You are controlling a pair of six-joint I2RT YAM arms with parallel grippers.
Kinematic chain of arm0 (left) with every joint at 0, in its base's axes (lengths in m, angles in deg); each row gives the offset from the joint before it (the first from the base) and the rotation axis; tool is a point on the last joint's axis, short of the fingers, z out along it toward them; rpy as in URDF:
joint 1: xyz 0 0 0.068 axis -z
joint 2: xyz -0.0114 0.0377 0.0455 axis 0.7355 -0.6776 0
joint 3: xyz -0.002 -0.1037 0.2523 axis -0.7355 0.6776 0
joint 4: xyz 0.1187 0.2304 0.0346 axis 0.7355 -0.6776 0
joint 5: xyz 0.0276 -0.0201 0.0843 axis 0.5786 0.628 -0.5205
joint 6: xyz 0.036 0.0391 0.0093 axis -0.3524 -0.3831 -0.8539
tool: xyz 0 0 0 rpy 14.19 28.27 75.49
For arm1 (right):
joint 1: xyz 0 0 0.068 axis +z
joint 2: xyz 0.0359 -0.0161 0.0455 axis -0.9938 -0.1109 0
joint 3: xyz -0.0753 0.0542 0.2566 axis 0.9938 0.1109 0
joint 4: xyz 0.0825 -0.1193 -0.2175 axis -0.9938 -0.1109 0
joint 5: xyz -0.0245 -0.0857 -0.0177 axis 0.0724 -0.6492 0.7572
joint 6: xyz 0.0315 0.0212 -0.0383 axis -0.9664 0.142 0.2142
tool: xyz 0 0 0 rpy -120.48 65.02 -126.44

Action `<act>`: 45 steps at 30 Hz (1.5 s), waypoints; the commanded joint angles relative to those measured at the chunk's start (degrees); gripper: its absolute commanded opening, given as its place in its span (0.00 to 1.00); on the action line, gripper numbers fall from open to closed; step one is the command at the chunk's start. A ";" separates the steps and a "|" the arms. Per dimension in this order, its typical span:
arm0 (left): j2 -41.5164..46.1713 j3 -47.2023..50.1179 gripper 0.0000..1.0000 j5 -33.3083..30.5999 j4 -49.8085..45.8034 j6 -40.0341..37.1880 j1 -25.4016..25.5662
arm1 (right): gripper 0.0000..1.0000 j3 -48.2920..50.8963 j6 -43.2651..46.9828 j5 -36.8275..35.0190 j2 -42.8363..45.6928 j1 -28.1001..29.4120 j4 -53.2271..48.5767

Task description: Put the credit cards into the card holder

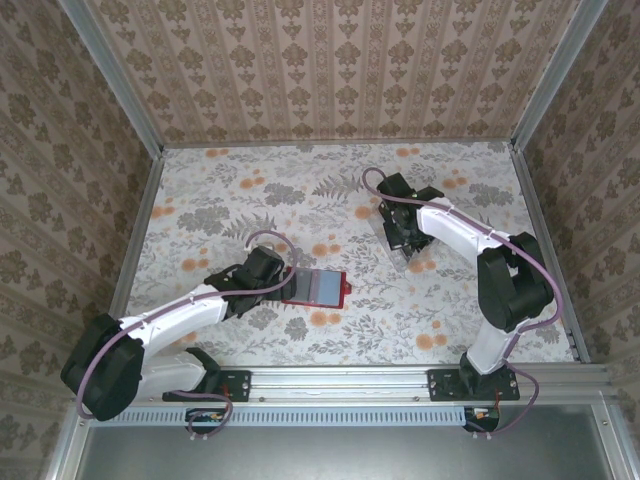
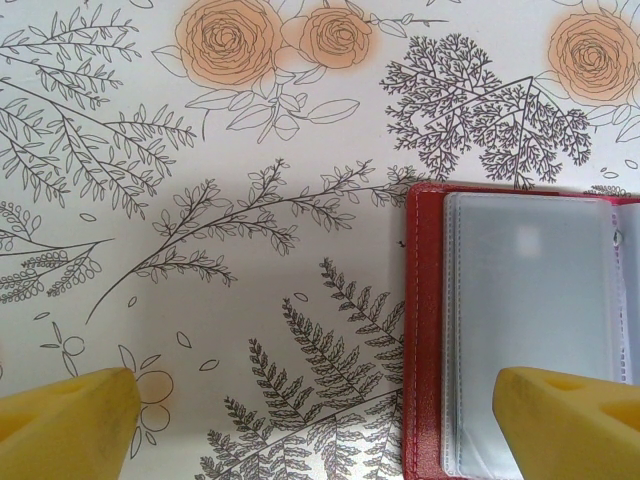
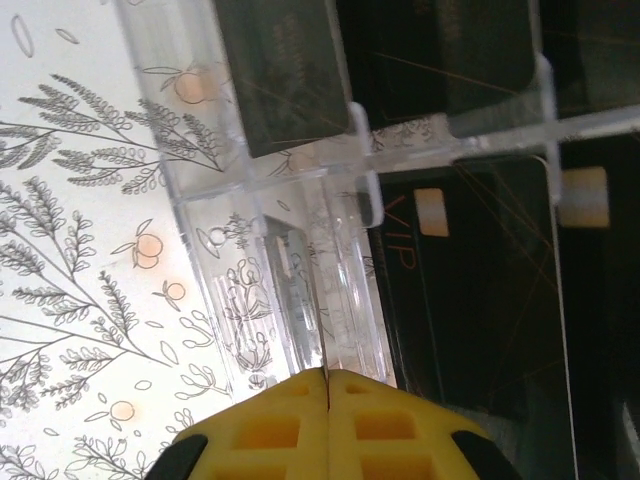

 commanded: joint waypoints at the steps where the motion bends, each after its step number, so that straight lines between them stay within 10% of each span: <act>1: -0.46 -1.50 1.00 0.26 -0.73 -1.16 0.35 | 0.05 -1.02 1.99 2.92 1.59 -0.17 0.30; 17: -0.71 -1.52 1.00 -0.74 -1.14 -1.25 0.39 | 0.00 -2.86 0.79 8.88 10.16 0.01 -0.11; 26: -0.72 -1.10 1.00 -2.27 -0.89 -0.67 0.30 | 0.00 7.80 -18.90 21.90 19.53 6.40 13.40; 34: -1.26 -1.32 1.00 -2.88 -0.87 0.10 0.40 | 0.00 14.96 -38.27 10.62 14.79 22.35 28.68; 45: 0.24 -0.73 1.00 -2.96 -1.03 0.10 0.32 | 0.00 14.69 -47.79 4.93 4.46 28.61 33.43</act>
